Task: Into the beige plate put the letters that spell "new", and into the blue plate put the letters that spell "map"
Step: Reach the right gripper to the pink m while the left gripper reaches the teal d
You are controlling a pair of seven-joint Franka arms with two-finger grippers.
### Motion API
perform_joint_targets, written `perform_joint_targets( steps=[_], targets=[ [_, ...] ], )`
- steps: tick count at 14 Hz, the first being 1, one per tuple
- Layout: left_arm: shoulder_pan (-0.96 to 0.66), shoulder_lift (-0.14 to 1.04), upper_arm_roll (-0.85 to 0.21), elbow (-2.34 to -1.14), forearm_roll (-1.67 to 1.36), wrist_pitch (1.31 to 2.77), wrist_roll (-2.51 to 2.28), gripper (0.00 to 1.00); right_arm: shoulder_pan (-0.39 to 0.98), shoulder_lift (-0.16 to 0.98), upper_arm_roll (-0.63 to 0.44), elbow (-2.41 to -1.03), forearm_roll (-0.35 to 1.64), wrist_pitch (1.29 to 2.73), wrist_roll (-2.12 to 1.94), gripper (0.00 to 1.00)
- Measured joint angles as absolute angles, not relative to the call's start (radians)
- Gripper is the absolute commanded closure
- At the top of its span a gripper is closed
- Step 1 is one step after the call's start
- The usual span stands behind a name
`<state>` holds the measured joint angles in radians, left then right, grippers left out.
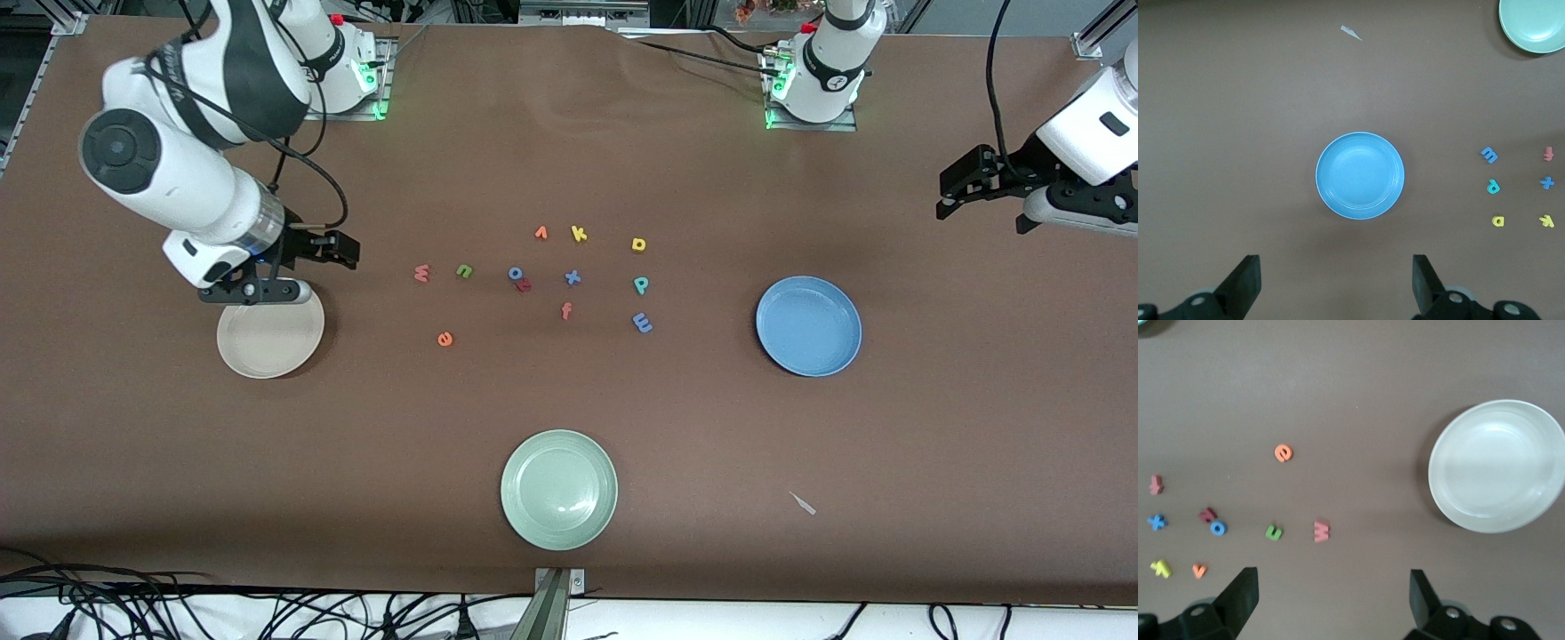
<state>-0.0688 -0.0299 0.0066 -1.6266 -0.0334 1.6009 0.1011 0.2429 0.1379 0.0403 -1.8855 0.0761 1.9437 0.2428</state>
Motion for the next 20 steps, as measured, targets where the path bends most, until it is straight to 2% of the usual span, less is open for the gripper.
perform_joint_targets(
  steps=[4,7,10,14,18,20],
  targets=[
    [-0.084,0.018,-0.077,-1.634,-0.033,1.583,0.098,0.00,0.243,0.146,0.087,-2.122,0.076,2.254,0.322,0.00],
    [-0.101,0.101,-0.142,-1.636,-0.033,1.602,0.087,0.00,0.247,0.170,0.132,-2.227,0.076,2.403,0.421,0.00],
    [-0.106,0.192,-0.186,-1.639,-0.038,1.652,0.036,0.00,0.281,0.210,0.143,-2.257,0.076,2.454,0.517,0.00],
    [-0.130,0.314,-0.297,-1.656,-0.050,1.759,-0.245,0.00,0.296,0.280,0.143,-2.259,0.076,2.513,0.541,0.00],
    [-0.253,0.477,-0.318,-1.699,-0.050,1.973,-0.402,0.00,0.296,0.330,0.141,-2.269,0.076,2.553,0.543,0.01],
    [-0.310,0.532,-0.317,-1.757,-0.046,2.123,-0.473,0.00,0.295,0.351,0.139,-2.273,0.076,2.555,0.556,0.02]
  ],
)
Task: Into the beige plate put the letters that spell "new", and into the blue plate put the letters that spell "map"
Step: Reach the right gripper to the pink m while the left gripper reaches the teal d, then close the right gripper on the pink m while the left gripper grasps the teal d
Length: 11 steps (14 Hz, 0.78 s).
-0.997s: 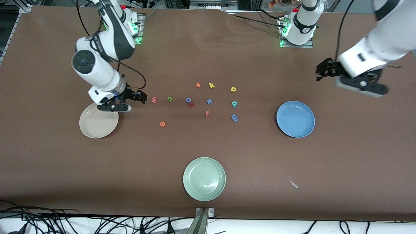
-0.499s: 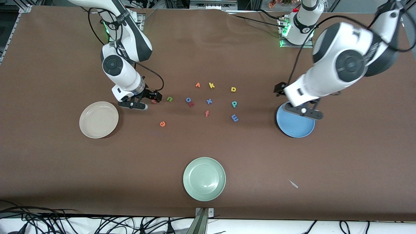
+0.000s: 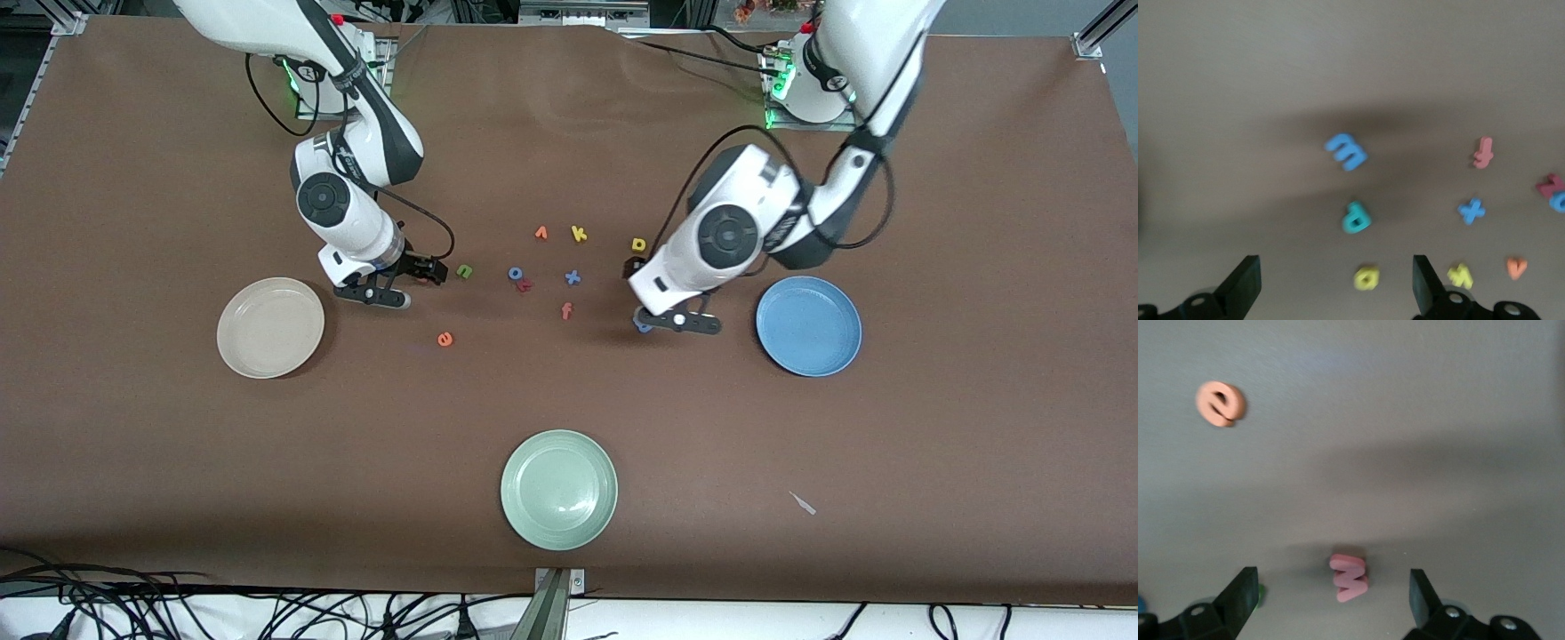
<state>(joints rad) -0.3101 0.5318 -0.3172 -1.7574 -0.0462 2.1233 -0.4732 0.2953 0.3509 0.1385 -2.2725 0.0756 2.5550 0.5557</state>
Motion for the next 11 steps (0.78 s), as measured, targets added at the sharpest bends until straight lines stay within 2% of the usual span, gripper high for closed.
perform_joint_targets(
  steps=[2,4,6,7,8,9,11],
  targets=[
    [-0.342,0.549,-0.317,-1.834,0.004,2.252,-0.524,0.00,0.295,0.371,0.138,-2.273,0.076,2.559,0.571,0.06],
    [-0.346,0.551,-0.317,-1.893,0.079,2.321,-0.575,0.00,0.296,0.386,0.139,-2.273,0.076,2.565,0.576,0.13],
    [-0.358,0.553,-0.317,-1.923,0.099,2.348,-0.621,0.01,0.296,0.393,0.139,-2.273,0.076,2.567,0.578,0.29],
    [-0.369,0.557,-0.317,-1.929,0.099,2.358,-0.631,0.05,0.297,0.395,0.139,-2.273,0.076,2.569,0.578,0.37],
    [-0.377,0.565,-0.317,-1.934,0.099,2.372,-0.641,0.14,0.297,0.396,0.139,-2.273,0.076,2.570,0.578,0.44],
    [-0.381,0.575,-0.317,-1.939,0.099,2.390,-0.646,0.15,0.297,0.396,0.139,-2.273,0.076,2.571,0.579,0.46],
    [-0.377,0.590,-0.312,-1.945,0.099,2.411,-0.646,0.16,0.298,0.397,0.139,-2.273,0.076,2.571,0.579,0.58]
  ],
)
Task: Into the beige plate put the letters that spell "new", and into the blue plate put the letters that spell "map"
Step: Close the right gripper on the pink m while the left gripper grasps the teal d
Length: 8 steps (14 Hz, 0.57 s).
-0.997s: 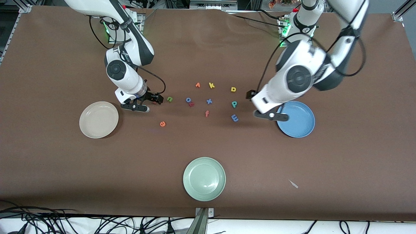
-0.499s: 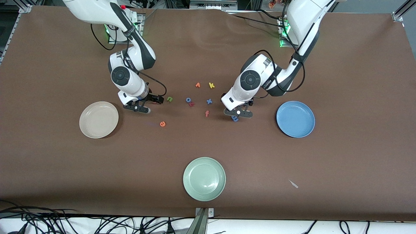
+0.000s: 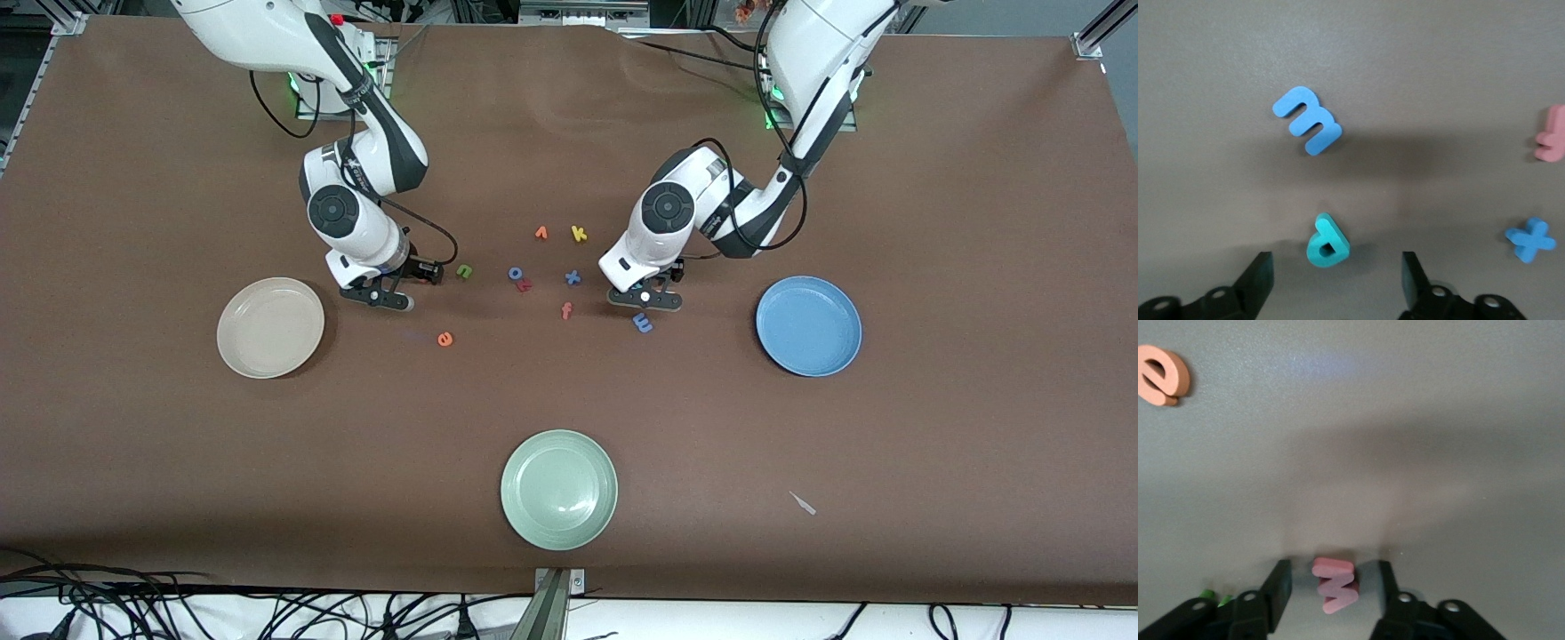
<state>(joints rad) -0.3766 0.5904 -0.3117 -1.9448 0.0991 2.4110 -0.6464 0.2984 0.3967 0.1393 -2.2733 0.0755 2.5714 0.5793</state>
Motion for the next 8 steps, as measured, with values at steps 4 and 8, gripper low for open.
perform_joint_targets(
  steps=[4,8],
  targets=[
    [-0.363,0.599,-0.304,-1.949,0.099,2.419,-0.645,0.53,0.305,0.397,0.139,-2.273,0.074,2.571,0.580,0.81],
    [-0.364,0.599,-0.305,-1.950,0.099,2.424,-0.645,0.87,0.306,0.397,0.139,-2.272,0.074,2.571,0.580,0.92]
  ],
)
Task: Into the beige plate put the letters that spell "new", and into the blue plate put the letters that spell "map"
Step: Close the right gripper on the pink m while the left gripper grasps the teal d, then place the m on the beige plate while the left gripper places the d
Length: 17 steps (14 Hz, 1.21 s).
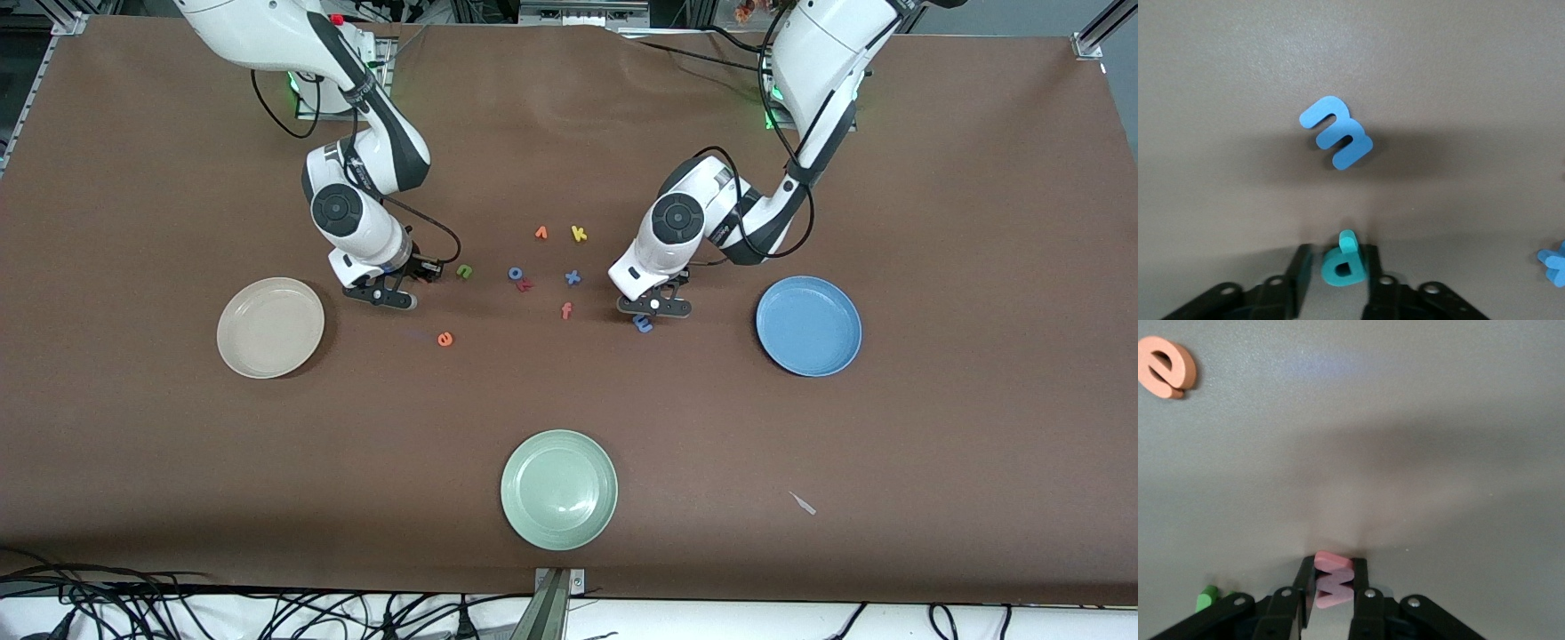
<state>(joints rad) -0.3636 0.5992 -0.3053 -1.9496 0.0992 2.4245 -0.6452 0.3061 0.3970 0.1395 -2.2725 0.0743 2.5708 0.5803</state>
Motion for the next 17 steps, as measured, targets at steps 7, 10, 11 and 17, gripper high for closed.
perform_joint_targets(
  steps=[7,10,11,17],
  targets=[
    [-0.319,0.558,-0.303,-1.924,0.101,2.382,-0.542,0.86,0.302,0.394,0.052,-2.026,0.073,2.199,0.514,0.92],
    [-0.206,0.481,-0.303,-1.910,0.101,2.316,-0.371,0.85,0.294,0.394,-0.040,-1.957,0.073,2.112,0.326,0.92],
    [-0.174,0.461,-0.302,-1.909,0.101,2.300,-0.316,0.85,0.292,0.395,-0.068,-1.957,0.071,2.109,0.260,0.91],
    [0.114,0.459,-0.288,-1.918,0.103,2.272,0.185,0.81,0.250,0.416,-0.151,-1.957,0.005,2.122,0.047,0.84]
  ],
)
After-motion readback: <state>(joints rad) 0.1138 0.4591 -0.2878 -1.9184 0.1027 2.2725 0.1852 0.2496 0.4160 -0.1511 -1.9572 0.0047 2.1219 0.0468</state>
